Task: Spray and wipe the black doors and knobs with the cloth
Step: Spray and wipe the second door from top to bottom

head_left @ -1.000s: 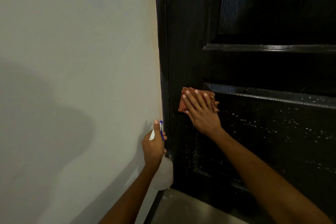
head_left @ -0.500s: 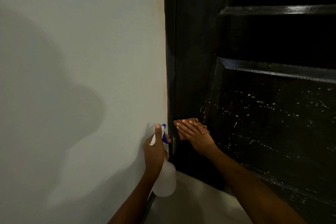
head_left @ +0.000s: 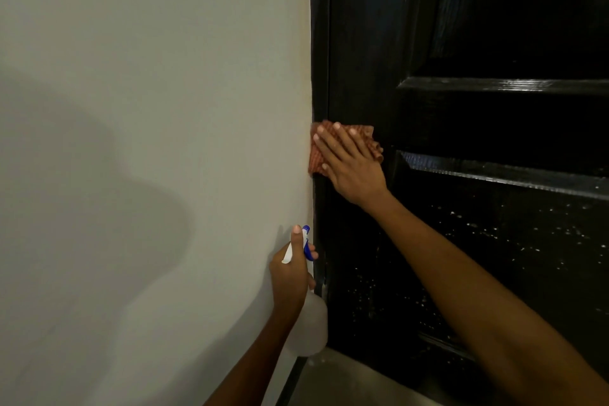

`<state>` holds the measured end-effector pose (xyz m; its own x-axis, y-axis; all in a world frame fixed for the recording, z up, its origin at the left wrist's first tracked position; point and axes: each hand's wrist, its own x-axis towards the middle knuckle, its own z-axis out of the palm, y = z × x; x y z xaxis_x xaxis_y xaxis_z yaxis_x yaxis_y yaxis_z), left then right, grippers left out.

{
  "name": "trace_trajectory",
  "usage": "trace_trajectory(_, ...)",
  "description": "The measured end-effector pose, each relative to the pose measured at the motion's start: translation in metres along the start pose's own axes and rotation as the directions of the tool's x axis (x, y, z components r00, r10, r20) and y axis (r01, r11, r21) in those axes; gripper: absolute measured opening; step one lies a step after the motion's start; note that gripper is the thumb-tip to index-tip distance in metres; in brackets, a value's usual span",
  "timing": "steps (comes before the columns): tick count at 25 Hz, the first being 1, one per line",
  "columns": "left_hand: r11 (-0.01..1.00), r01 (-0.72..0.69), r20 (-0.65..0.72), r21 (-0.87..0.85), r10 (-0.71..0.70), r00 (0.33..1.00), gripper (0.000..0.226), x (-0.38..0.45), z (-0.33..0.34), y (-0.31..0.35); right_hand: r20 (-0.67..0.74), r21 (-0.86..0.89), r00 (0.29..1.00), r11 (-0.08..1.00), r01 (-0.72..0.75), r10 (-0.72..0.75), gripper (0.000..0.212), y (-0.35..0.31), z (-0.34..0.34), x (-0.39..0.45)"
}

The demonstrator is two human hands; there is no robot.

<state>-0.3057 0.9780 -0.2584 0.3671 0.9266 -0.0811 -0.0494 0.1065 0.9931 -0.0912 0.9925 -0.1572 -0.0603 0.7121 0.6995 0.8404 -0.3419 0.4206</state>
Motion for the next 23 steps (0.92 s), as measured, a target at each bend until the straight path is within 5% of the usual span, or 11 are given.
trace_trajectory(4, 0.999, 0.032, -0.003, -0.007, -0.032, 0.999, 0.087, 0.007, -0.002, 0.007, -0.021, 0.042, 0.999, 0.999, -0.028, 0.028, 0.070, -0.014, 0.010, -0.007)
trace_trajectory(7, 0.999, 0.045, -0.028, 0.006, -0.045, 0.999, 0.081, 0.006, 0.000, 0.003, 0.175, 0.076, 0.977, 0.991, 0.108, -0.120, 0.079, -0.026, 0.042, -0.052)
trace_trajectory(12, 0.992, 0.122, 0.013, -0.003, -0.122, 0.992, 0.059, -0.004, 0.003, 0.013, 0.455, 0.058, 0.830, 0.941, 0.332, -0.321, 0.080, -0.024, 0.055, -0.118)
trace_trajectory(16, 0.998, 0.057, 0.005, -0.026, -0.057, 0.998, 0.052, -0.014, 0.014, 0.015, 0.323, 0.048, 0.908, 0.963, 0.267, -0.268, 0.079, 0.011, 0.033, -0.135)
trace_trajectory(23, 0.996, -0.087, 0.058, 0.034, 0.085, 0.995, 0.062, -0.028, 0.050, 0.038, 0.063, -0.126, 0.997, 0.992, -0.031, 0.039, 0.068, 0.082, -0.050, -0.114)
